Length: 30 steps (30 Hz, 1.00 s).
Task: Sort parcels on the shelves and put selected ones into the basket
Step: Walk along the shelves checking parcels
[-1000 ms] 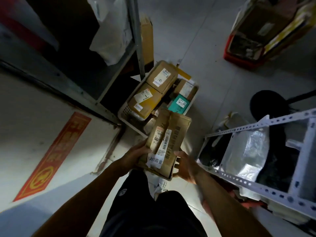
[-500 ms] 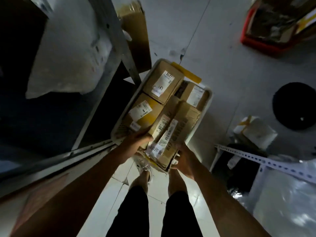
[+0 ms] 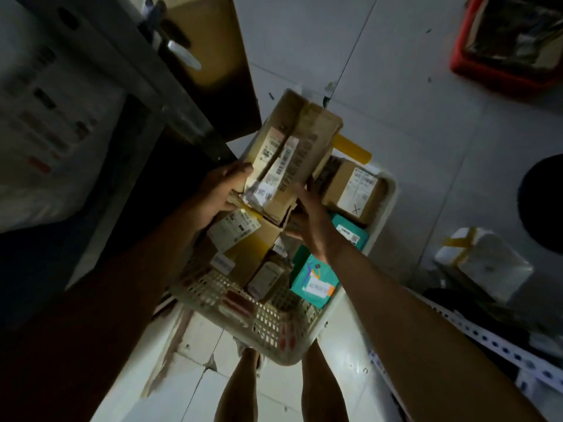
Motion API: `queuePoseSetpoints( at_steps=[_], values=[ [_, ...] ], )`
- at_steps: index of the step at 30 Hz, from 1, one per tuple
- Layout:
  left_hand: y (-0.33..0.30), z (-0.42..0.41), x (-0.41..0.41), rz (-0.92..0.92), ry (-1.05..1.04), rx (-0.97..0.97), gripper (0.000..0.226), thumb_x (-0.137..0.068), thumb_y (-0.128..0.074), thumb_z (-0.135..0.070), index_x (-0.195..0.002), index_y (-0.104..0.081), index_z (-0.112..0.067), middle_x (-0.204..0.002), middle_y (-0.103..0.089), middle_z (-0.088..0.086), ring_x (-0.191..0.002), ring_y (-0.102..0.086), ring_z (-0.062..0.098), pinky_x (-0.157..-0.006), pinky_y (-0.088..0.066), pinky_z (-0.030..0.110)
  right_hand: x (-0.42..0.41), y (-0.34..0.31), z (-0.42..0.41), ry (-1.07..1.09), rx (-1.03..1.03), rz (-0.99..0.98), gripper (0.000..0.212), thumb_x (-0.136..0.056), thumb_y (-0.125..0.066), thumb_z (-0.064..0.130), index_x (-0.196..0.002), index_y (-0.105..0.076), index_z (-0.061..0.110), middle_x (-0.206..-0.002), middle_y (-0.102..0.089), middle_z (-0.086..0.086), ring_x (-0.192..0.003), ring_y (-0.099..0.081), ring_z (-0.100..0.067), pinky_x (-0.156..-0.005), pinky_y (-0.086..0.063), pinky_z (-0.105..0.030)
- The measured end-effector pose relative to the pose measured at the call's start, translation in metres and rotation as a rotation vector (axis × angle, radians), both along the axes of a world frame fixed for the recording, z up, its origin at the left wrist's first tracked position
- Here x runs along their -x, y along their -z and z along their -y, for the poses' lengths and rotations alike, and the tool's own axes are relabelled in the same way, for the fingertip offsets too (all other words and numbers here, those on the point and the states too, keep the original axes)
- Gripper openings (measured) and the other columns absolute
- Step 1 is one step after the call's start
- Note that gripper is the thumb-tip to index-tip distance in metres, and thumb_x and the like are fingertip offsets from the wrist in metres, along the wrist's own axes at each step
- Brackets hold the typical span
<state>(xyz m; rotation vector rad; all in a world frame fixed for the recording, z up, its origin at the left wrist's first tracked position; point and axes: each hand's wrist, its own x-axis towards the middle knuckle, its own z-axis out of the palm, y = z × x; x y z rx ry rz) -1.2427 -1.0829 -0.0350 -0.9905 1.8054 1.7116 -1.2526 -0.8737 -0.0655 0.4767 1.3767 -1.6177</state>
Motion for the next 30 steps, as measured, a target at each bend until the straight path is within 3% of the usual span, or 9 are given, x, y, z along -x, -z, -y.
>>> queuePoseSetpoints(
  at_steps=[3, 8, 12, 16, 19, 23, 26, 28, 30],
  values=[
    [0.021, 0.015, 0.023, -0.071, 0.028, 0.061, 0.035, -0.096, -0.056, -0.051, -0.129, -0.061, -0.038, -0.119, -0.068, -0.006, -0.104, -0.068, 0.014, -0.090, -0.057, 0.046, 0.012, 0.005, 0.012, 0.019, 0.010, -0.048, 0.074, -0.096, -0.055, 0.055, -0.157, -0.014, 0.049, -0.163, -0.029, 0.007, -0.136, -0.040, -0.020, -0.109, -0.045, -0.055],
    [0.044, 0.012, 0.028, -0.168, 0.100, 0.236, 0.029, -0.106, -0.046, -0.025, -0.131, -0.062, -0.023, -0.118, -0.068, -0.001, -0.102, -0.069, 0.013, -0.080, -0.058, 0.024, 0.009, 0.002, 0.016, -0.084, -0.057, 0.009, 0.085, -0.095, -0.061, 0.050, -0.160, -0.007, 0.041, -0.165, -0.027, 0.001, -0.146, -0.032, -0.024, -0.110, -0.044, -0.052],
    [0.034, 0.005, 0.012, -0.145, 0.062, 0.272, 0.033, -0.103, -0.052, -0.022, -0.136, -0.056, -0.021, -0.136, -0.059, 0.004, -0.121, -0.060, 0.020, -0.093, -0.054, 0.035, 0.000, -0.018, 0.015, -0.063, -0.139, 0.031, 0.073, -0.100, -0.060, 0.032, -0.160, -0.019, 0.033, -0.158, -0.039, -0.007, -0.141, -0.042, -0.029, -0.103, -0.049, -0.044],
    [-0.019, -0.003, -0.014, -0.155, 0.011, 0.273, 0.021, -0.098, -0.059, -0.010, -0.115, -0.059, -0.021, -0.123, -0.060, 0.000, -0.116, -0.060, 0.020, -0.093, -0.052, 0.033, -0.010, -0.055, 0.010, -0.083, -0.283, 0.071, 0.048, -0.101, -0.061, 0.019, -0.147, -0.048, 0.017, -0.114, -0.065, -0.010, -0.097, -0.065, -0.024, -0.082, -0.053, -0.035],
    [-0.068, -0.006, -0.040, -0.124, -0.005, 0.265, 0.011, -0.096, -0.064, -0.014, -0.102, -0.063, -0.022, -0.117, -0.066, 0.005, -0.111, -0.063, 0.024, -0.095, -0.054, 0.044, -0.025, -0.096, -0.004, -0.143, -0.362, 0.040, 0.030, -0.100, -0.062, 0.016, -0.129, -0.056, 0.012, -0.079, -0.060, -0.002, -0.060, -0.052, -0.013, -0.055, -0.041, -0.024],
    [-0.141, -0.024, -0.089, -0.118, 0.021, 0.243, 0.011, -0.087, -0.066, -0.018, -0.084, -0.061, -0.027, -0.088, -0.064, 0.006, -0.089, -0.061, 0.027, -0.083, -0.051, 0.040, -0.052, -0.158, -0.015, -0.316, -0.494, -0.142, 0.037, -0.098, -0.061, 0.017, -0.134, -0.057, 0.010, -0.103, -0.061, -0.005, -0.082, -0.059, -0.017, -0.074, -0.054, -0.033],
    [-0.178, -0.025, -0.130, -0.138, 0.211, 0.364, 0.007, -0.087, -0.068, -0.023, -0.092, -0.064, -0.026, -0.089, -0.065, 0.005, -0.085, -0.066, 0.029, -0.074, -0.049, 0.026, -0.066, -0.209, -0.015, -0.447, -0.533, -0.238, 0.031, -0.098, -0.061, 0.013, -0.129, -0.057, 0.016, -0.108, -0.055, -0.002, -0.075, -0.052, -0.003, -0.066, -0.048, -0.012],
    [-0.201, -0.026, -0.151, -0.148, 0.250, 0.404, 0.022, -0.083, -0.067, -0.033, -0.104, -0.068, -0.025, -0.099, -0.069, 0.005, -0.098, -0.069, 0.031, -0.083, -0.055, 0.035, -0.079, -0.230, -0.011, -0.491, -0.506, -0.231, 0.038, -0.097, -0.064, 0.010, -0.134, -0.056, 0.007, -0.111, -0.056, -0.005, -0.081, -0.057, -0.010, -0.070, -0.051, -0.020],
    [-0.224, -0.030, -0.171, -0.156, 0.227, 0.434, 0.022, -0.090, -0.059, -0.022, -0.105, -0.073, -0.015, -0.102, -0.072, 0.002, -0.096, -0.070, 0.023, -0.085, -0.058, 0.036, -0.092, -0.256, -0.005, -0.543, -0.475, -0.263, 0.040, -0.097, -0.065, 0.015, -0.135, -0.056, 0.007, -0.115, -0.060, -0.009, -0.098, -0.061, -0.022, -0.082, -0.054, -0.034]
  ],
)
